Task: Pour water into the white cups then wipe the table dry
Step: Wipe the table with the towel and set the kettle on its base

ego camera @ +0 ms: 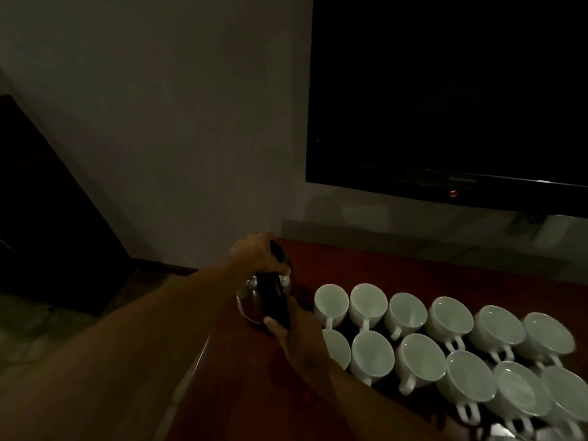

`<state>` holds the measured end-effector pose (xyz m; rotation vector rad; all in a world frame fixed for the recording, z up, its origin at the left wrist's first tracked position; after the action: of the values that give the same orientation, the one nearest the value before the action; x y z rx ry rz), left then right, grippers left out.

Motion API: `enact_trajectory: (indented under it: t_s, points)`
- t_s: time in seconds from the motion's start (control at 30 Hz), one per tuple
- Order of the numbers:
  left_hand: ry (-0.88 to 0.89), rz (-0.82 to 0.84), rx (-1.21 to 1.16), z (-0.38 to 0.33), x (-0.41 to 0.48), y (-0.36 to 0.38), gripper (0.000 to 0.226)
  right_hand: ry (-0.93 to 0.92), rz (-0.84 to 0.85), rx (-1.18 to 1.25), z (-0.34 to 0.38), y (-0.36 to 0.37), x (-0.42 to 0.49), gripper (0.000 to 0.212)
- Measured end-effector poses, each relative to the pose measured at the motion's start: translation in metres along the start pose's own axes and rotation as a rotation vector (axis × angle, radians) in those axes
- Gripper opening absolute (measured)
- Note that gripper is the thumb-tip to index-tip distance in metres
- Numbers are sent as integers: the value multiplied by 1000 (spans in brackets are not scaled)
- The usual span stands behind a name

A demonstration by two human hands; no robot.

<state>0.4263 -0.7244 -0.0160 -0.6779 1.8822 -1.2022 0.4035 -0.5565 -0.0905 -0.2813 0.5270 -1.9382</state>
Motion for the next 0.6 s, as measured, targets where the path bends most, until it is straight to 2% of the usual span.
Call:
enact_trajectory:
  t_s: [0.4,0.5,0.6]
  points:
    - [1,63,68,0,3,10,98,-19,-38,-76,-4,0,1,58]
    - [-10,14,97,3,-2,11,93,-32,-40,-88,0,-8,1,67]
    - [14,-45,191,-1,-9,4,91,-24,-29,-89,4,-21,2,59]
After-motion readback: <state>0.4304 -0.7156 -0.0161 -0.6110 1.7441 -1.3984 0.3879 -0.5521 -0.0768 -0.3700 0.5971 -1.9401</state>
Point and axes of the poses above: each hand's wrist, its own x-axis towards the middle knuckle, its own y-axis out of the palm, z = x × y, the point moved 6 cm from there along x, towards the middle knuckle, and after that the axes turned 1 degree about x, right-handed, at the moved point
